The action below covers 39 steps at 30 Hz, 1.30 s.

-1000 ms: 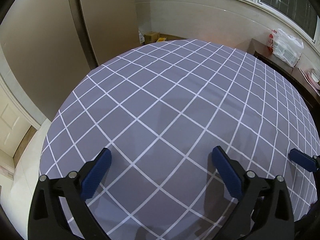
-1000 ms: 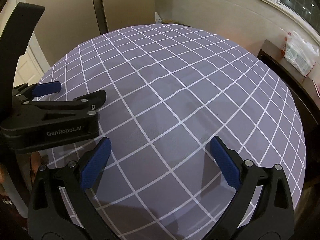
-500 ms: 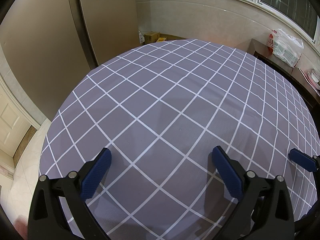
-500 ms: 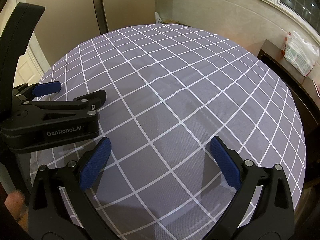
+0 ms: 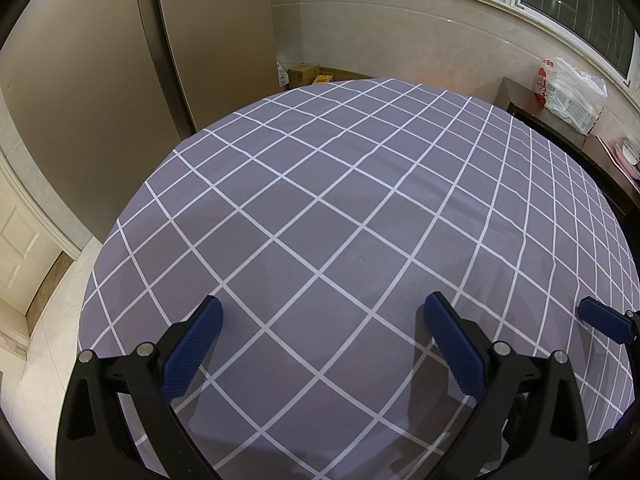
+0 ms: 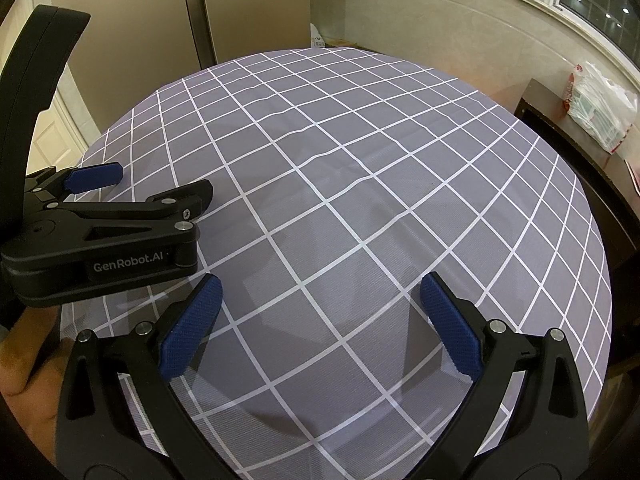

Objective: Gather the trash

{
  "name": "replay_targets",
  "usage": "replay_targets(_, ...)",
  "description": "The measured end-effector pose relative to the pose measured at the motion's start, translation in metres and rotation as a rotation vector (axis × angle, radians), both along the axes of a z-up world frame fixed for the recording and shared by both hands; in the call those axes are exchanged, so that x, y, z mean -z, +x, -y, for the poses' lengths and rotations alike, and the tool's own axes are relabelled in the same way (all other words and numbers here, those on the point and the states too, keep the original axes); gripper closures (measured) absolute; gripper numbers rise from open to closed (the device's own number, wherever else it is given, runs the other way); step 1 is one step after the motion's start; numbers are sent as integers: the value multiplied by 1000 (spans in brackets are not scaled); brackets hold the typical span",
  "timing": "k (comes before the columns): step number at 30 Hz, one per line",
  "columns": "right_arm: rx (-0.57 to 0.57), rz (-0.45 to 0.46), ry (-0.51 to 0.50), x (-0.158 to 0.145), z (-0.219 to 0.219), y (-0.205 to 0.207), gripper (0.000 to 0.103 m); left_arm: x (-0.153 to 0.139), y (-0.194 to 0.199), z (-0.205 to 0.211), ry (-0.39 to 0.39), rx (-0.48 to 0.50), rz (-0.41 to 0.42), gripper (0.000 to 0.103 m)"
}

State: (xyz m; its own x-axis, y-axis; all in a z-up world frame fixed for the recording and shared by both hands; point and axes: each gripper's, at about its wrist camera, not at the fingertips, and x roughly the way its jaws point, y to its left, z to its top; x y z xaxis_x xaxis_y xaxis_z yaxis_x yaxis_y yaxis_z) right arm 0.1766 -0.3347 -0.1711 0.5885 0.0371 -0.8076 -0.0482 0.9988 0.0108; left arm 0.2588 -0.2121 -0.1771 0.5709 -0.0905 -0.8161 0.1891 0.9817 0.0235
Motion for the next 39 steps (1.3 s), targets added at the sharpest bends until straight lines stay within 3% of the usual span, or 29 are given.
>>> replay_targets(24, 0, 0, 0, 1, -1, 1, 6, 0, 7, 2, 0, -9, -2, 4)
replay_targets(39, 0, 0, 0, 0, 0, 0, 6, -7, -18, -13, 29, -113, -88, 4)
